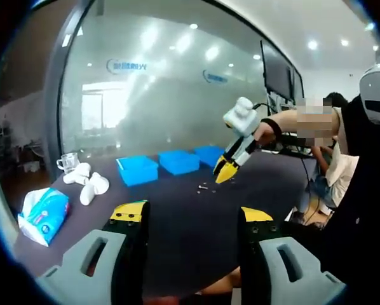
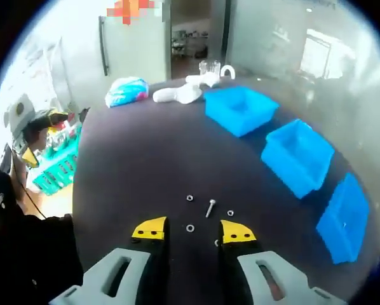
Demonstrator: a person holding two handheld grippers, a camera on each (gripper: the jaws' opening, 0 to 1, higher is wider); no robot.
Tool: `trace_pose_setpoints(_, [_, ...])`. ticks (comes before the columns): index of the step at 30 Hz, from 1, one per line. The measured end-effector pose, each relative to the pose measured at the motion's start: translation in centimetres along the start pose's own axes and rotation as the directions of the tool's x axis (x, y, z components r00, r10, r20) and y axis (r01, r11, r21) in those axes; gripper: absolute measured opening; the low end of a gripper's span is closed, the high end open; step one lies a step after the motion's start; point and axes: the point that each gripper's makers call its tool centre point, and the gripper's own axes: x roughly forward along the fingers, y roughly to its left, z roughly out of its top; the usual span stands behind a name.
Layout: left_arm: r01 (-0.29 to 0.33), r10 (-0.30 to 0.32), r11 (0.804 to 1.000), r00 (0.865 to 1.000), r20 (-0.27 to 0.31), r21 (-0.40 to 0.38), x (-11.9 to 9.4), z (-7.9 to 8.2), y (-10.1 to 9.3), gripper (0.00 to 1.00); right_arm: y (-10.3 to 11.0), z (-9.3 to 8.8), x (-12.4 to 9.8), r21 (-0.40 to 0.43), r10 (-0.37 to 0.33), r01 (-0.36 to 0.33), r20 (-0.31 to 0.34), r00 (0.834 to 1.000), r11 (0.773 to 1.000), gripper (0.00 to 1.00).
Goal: Sort the screws, nuts, and washers into the corresponding bins
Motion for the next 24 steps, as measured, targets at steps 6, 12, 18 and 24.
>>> trace_pose_setpoints(6, [-0.027,0.027,1.000,1.000,0.003,-0.014,-0.6,-0.2,0.7,0.53,-1.2,0.8,2.0,0.025,-0.007,0.008,-0.055,0.998,1.000,0.21])
trace_pose_setpoints(12, [-0.056,0.056,0.998,0.998,0.005,-0.026,-1.2,-0.3,1.6,0.53,-1.8,0.2,3.4,0.025,0.002,0.001,-0.132,0.991,1.000,0.16])
trace_pose_setpoints(18, [-0.063,0.063,0.997,0.998,0.002,-0.036,-1.3,-0.5,1.9,0.53,-2.7,0.1,4.0,0.026,-0.005,0.009,-0.159,0.987,1.000,0.12])
trace_pose_setpoints(24, [-0.062,0.063,0.997,0.998,0.003,-0.037,-1.3,-0.6,1.9,0.53,-2.8,0.0,4.4,0.076,0.003,0.011,-0.184,0.983,0.997,0.03])
